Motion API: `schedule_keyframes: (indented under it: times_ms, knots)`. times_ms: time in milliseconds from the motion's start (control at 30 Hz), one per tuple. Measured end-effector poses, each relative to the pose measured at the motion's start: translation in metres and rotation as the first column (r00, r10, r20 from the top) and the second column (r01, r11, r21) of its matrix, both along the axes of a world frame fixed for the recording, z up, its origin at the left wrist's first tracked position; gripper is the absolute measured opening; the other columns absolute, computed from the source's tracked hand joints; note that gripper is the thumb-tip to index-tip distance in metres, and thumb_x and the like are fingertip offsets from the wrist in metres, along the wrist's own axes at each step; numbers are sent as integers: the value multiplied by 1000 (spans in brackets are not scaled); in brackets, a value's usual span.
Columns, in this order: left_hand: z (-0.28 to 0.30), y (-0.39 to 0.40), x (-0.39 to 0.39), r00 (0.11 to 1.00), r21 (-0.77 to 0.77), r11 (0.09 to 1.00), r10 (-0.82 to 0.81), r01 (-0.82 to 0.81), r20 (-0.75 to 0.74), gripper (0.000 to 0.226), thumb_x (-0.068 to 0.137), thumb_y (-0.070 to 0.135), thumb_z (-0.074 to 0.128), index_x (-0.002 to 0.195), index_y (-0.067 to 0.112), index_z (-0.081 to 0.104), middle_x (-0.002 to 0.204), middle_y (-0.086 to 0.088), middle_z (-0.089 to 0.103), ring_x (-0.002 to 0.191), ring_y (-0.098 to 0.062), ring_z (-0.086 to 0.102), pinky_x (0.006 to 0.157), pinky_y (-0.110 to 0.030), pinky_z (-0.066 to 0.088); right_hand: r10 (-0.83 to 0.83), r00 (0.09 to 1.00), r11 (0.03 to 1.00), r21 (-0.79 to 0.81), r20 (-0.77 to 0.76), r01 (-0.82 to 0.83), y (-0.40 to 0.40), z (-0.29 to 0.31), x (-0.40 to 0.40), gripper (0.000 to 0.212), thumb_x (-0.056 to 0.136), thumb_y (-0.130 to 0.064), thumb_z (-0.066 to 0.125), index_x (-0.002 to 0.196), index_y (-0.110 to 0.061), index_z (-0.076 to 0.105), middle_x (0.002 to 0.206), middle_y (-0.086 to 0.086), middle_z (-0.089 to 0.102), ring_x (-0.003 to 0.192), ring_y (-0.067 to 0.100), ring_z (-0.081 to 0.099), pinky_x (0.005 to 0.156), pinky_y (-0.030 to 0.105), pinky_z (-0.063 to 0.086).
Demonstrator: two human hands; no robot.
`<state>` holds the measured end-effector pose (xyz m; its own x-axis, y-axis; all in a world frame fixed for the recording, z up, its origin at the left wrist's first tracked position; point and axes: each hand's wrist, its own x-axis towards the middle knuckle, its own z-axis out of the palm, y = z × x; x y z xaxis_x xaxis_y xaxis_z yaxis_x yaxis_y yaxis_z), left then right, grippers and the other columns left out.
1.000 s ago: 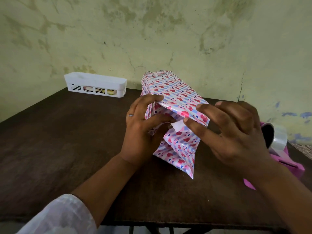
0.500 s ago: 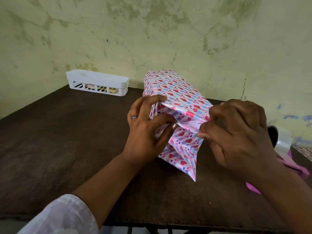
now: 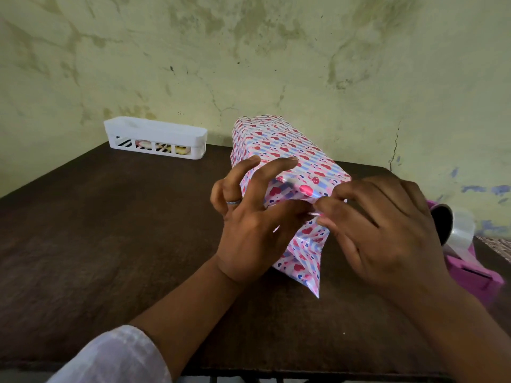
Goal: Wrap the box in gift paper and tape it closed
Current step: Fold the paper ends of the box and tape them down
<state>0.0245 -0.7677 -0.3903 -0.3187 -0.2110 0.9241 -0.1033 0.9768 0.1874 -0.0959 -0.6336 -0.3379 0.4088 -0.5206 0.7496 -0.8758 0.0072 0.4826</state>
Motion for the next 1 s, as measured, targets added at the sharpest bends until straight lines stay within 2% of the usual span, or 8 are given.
schedule_keyframes:
  times_ms: [267, 400, 500, 600, 733, 833, 933, 1000]
  knots:
    - [0, -2, 2, 1000, -3, 1000, 19, -19, -7, 13, 93, 34, 52, 106, 34, 56, 139, 5, 36, 132, -38, 31, 92, -61, 35, -12, 996, 999, 33, -86, 15, 5, 3, -9, 27, 87, -24, 58, 97, -2, 69, 100, 20, 69, 98, 31, 49, 79, 41, 37]
    - [1, -2, 3, 1000, -47, 999, 15, -16, -22, 12, 96, 37, 48, 101, 32, 58, 135, 5, 43, 130, -30, 34, 89, -59, 36, 55, 998, 998, 5, 25, -55, 3, 0, -4, 29, 98, -23, 46, 99, 0, 65, 96, 21, 68, 90, 34, 60, 77, 43, 47]
    - [1, -5, 4, 998, -46, 997, -59, 58, -24, 14, 96, 40, 49, 102, 32, 60, 130, 5, 47, 124, -31, 44, 85, -56, 41, 13, 996, 999, -42, 84, -9, 4, -6, -2, 26, 94, -22, 56, 106, 1, 60, 97, 20, 68, 91, 31, 58, 83, 38, 43]
    - [1, -7, 3, 998, -59, 997, -61, 59, -28, 14, 94, 40, 54, 103, 32, 59, 128, 6, 49, 120, -30, 49, 81, -57, 44, -2, 987, 999, -53, 161, 11, 7, -9, -1, 29, 93, -21, 57, 98, 6, 67, 96, 19, 67, 90, 28, 57, 82, 34, 42]
    - [1, -7, 3, 997, -96, 994, -52, 47, -55, 12, 89, 35, 64, 99, 31, 59, 124, 7, 53, 117, -30, 52, 79, -57, 43, 68, 955, 995, -84, 289, -45, 7, -15, 6, 13, 86, -9, 64, 86, 3, 70, 88, 15, 67, 86, 24, 57, 81, 26, 40]
    - [3, -6, 5, 997, -129, 992, -1, -10, -82, 14, 85, 32, 69, 94, 30, 59, 118, 8, 58, 117, -27, 50, 82, -57, 39, 88, 958, 993, -102, 272, -62, 8, -20, 10, 9, 84, -3, 66, 83, 5, 70, 85, 17, 67, 80, 30, 61, 75, 33, 47]
    - [4, -6, 6, 995, -122, 992, 10, -22, -101, 14, 82, 27, 72, 88, 27, 59, 108, 4, 67, 115, -22, 52, 91, -50, 36, 66, 975, 994, -96, 210, -47, 8, -25, 10, 12, 87, -4, 64, 85, 6, 70, 85, 18, 67, 79, 31, 62, 72, 38, 50]
    - [6, -7, 6, 997, -55, 998, -3, -2, -79, 14, 81, 27, 68, 80, 16, 60, 100, -4, 70, 109, -19, 53, 101, -32, 29, 55, 979, 995, -91, 195, -38, 8, -28, 10, 12, 88, -5, 63, 85, 5, 69, 84, 17, 67, 77, 30, 62, 69, 38, 50]
